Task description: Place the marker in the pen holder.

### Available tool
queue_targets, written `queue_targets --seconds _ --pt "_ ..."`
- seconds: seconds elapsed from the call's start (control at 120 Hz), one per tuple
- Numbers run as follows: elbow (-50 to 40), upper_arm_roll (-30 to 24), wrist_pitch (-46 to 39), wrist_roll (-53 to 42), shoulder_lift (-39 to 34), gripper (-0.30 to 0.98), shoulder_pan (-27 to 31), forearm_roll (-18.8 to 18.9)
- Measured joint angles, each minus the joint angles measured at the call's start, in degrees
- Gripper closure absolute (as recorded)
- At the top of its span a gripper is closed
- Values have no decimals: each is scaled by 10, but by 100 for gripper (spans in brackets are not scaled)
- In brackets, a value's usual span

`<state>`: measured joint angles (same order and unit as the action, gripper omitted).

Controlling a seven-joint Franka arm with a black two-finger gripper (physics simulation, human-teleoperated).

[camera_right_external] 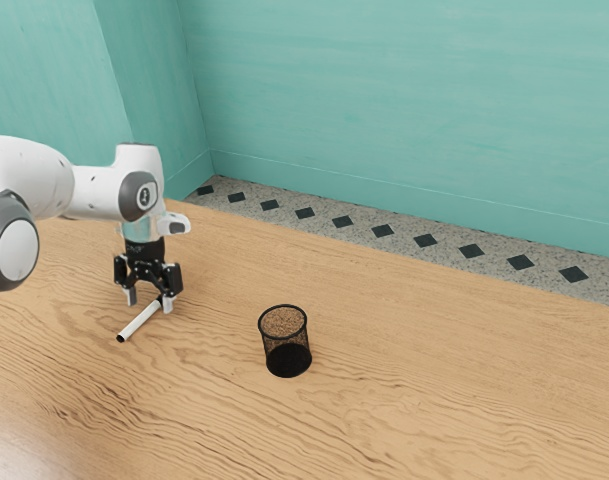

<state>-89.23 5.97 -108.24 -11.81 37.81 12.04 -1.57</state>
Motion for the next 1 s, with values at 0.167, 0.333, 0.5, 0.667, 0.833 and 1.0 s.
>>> queue_targets --seconds 0.167,0.333,0.5,0.667,0.833,1.0 --pt "0 0 -1 -9 -1 36 0 3" --pt "0 0 -1 -15 -1 62 0 4" --pt "0 0 -2 -18 -1 73 0 6" --pt "-2 0 -7 -19 -1 77 0 6" --pt "-6 0 -11 -19 -17 78 -1 8" --pt "-54 -21 -29 -17 -103 79 -8 30"
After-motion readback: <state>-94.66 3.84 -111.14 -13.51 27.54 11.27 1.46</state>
